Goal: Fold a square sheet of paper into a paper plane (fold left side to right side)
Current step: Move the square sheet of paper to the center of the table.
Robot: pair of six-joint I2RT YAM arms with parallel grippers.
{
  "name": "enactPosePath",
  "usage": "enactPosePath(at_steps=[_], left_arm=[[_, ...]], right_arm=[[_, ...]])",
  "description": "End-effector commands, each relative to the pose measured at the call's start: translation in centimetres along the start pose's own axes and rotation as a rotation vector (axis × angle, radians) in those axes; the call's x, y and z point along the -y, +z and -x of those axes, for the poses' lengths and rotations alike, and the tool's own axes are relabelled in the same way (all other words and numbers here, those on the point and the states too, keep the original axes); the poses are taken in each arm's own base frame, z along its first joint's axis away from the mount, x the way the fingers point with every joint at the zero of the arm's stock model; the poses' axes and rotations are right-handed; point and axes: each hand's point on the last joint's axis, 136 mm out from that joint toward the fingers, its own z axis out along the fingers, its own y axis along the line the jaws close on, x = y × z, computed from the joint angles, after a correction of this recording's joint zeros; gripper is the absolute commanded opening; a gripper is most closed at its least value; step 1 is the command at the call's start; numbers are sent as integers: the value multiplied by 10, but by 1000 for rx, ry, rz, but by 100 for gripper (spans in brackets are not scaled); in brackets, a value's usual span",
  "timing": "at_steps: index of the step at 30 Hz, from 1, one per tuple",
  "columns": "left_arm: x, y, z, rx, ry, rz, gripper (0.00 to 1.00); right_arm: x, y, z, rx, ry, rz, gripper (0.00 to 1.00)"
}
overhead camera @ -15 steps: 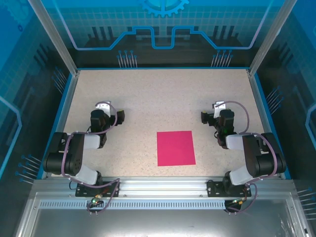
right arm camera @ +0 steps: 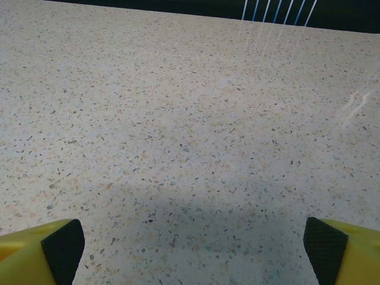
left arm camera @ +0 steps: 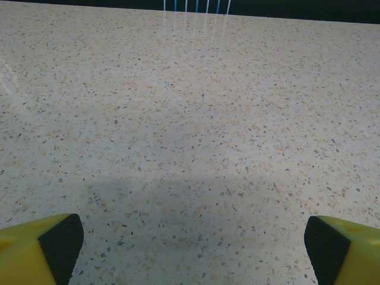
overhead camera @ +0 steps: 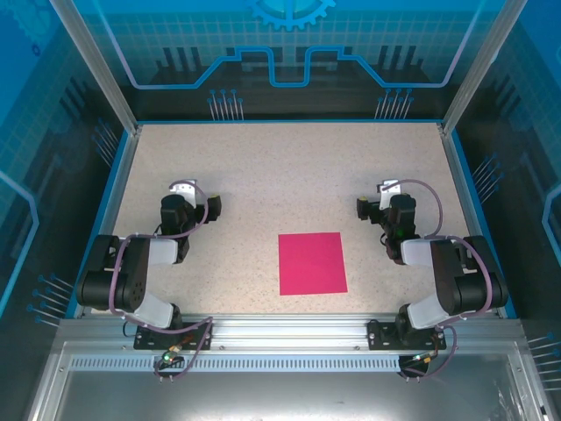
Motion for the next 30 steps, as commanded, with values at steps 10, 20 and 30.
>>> enactPosePath(at_steps=[10, 20, 30], left_arm=[[1, 1, 8, 17, -9, -15, 99], [-10, -5, 17, 36, -41, 56, 99], [43, -73, 69, -111, -166, -81, 99]], right_arm=[[0, 3, 14, 36, 5, 35, 99], [5, 1, 19, 38, 19, 16, 99], [-1, -81, 72, 21, 112, 71, 99]])
